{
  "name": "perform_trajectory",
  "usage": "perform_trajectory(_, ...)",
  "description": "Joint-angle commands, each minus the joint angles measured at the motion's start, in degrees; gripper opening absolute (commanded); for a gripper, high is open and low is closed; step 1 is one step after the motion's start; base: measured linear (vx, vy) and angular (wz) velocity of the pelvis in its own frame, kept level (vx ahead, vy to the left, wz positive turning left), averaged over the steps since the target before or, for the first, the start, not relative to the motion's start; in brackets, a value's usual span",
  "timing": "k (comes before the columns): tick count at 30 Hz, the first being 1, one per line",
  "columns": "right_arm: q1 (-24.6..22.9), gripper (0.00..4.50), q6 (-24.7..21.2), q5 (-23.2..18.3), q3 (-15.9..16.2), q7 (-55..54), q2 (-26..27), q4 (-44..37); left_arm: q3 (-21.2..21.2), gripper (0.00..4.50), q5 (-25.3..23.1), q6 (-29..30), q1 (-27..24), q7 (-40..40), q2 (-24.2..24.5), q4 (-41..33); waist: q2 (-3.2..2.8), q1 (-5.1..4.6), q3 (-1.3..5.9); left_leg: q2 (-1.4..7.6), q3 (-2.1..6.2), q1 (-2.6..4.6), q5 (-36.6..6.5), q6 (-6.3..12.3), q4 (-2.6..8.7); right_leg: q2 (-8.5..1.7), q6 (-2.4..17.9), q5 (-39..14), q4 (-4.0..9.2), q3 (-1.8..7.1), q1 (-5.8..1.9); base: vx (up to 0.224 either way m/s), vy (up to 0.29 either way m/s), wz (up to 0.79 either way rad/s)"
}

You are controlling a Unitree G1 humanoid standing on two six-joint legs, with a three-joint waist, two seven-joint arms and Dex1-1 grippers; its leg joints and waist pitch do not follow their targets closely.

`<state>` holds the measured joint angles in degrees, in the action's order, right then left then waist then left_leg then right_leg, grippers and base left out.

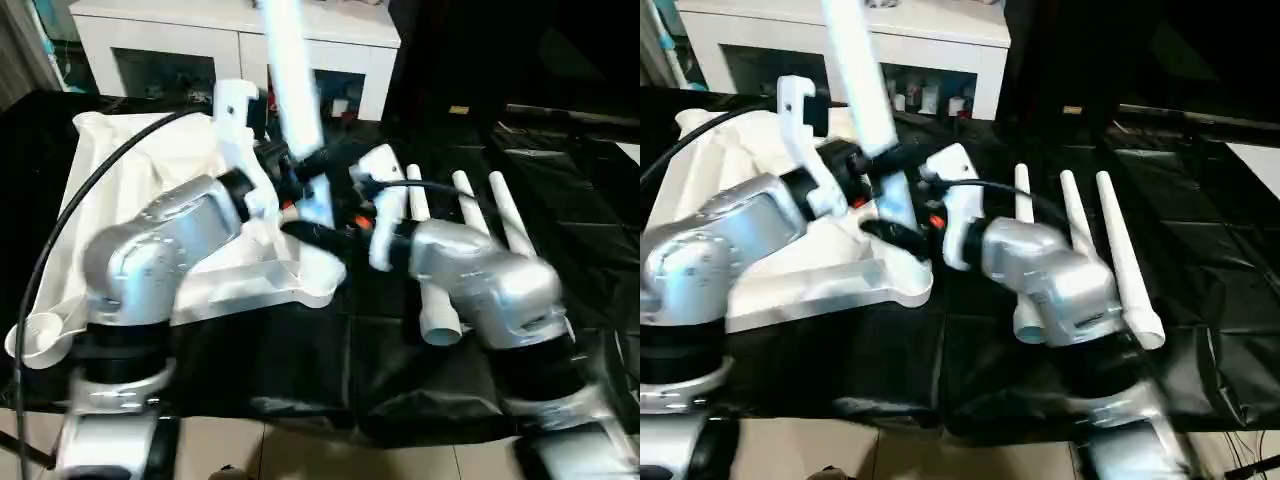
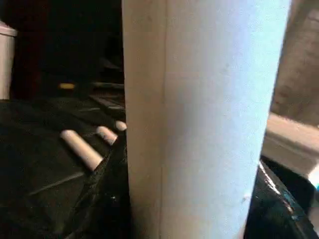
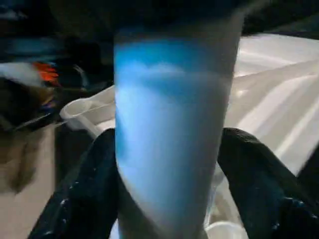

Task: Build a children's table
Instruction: Pick table leg

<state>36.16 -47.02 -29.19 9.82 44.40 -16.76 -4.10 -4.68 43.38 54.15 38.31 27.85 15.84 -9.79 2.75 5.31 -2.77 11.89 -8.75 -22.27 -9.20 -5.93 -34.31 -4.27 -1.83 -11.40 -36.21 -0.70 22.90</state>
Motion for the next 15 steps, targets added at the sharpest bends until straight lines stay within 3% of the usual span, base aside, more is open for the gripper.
perform_trajectory(1, 1.0, 2.97, -1.9, -2.3, -2.1, 3.3, -1.9, -1.3, 0.4, 1.88, 1.5, 0.6, 0.2, 3.5, 1.2, -1.1, -0.84, 0.18, 3.88, -0.18, -0.81, 1.32, -9.9, -2.75, 3.98, -1.34, 9.9, -1.8, 3.39, 0.71, -2.83, 0.000, 0.000, 0.00)
perform_trajectory(5, 1.0, 2.97, -2.6, -3.1, -1.6, 6.0, -3.8, -1.2, -0.8, 1.88, 3.2, 0.3, 0.9, 6.1, 1.7, 0.0, -0.70, 0.15, 3.92, -0.18, -0.96, 1.20, -8.6, -2.45, 3.85, -1.40, 11.4, -0.2, 3.29, 0.70, -2.78, 0.000, 0.000, 0.00)
perform_trajectory(15, 0.8, 2.97, -5.4, -6.5, -1.8, 8.1, -4.0, -1.2, 0.1, 1.88, 5.4, -0.7, 0.5, 10.9, 2.3, -0.9, -0.81, 0.23, 3.98, -0.15, -0.96, 1.26, -8.6, -2.37, 3.84, -1.44, 12.3, -0.4, 3.19, 0.66, -2.84, 0.000, 0.000, 0.00)
